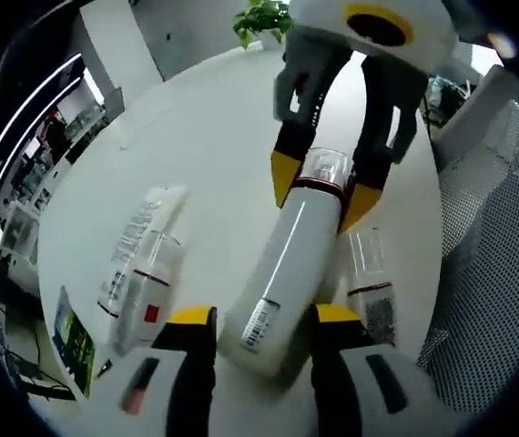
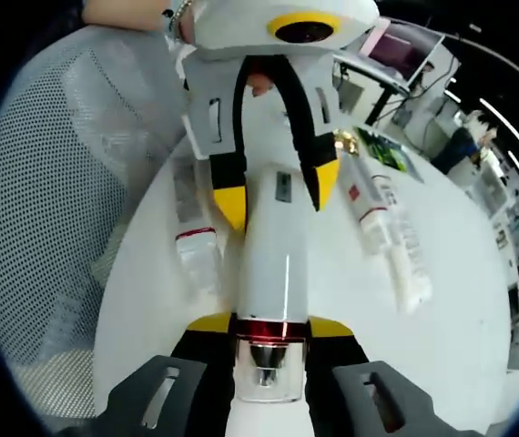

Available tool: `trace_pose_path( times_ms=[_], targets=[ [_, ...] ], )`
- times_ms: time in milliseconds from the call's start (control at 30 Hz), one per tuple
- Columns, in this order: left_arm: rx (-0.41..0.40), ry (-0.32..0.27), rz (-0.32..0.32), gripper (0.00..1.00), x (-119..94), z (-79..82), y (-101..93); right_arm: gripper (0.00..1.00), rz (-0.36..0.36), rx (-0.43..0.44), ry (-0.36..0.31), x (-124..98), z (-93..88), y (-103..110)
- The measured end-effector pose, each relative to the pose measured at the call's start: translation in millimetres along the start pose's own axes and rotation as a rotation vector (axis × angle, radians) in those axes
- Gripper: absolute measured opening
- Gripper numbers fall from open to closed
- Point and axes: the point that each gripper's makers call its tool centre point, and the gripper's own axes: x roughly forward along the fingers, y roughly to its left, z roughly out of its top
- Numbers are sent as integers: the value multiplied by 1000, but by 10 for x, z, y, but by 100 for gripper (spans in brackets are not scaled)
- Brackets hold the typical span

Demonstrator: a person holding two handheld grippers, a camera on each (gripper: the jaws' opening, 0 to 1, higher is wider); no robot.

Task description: Arrange the skincare products in the storage area until every visible bottle or jar stands upright without overlapping.

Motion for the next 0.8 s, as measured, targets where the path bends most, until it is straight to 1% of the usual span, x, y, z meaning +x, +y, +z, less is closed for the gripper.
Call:
trace_pose_path(
  times_ms=[200,400,633,800],
  targets=[
    [16,5,-4,36,4,-2,-12,24,0,6,1,-2,-3,-4],
    [12,14,-5,37,9,-9,-15,24,5,13,-5,0,-2,-3],
    [27,10,-5,36,8,-8,-19,24,31,25,-2,11,-6,-3],
    [38,9,-9,36,12,-5,-22,24,35,31,5,12,-13,2]
  ],
)
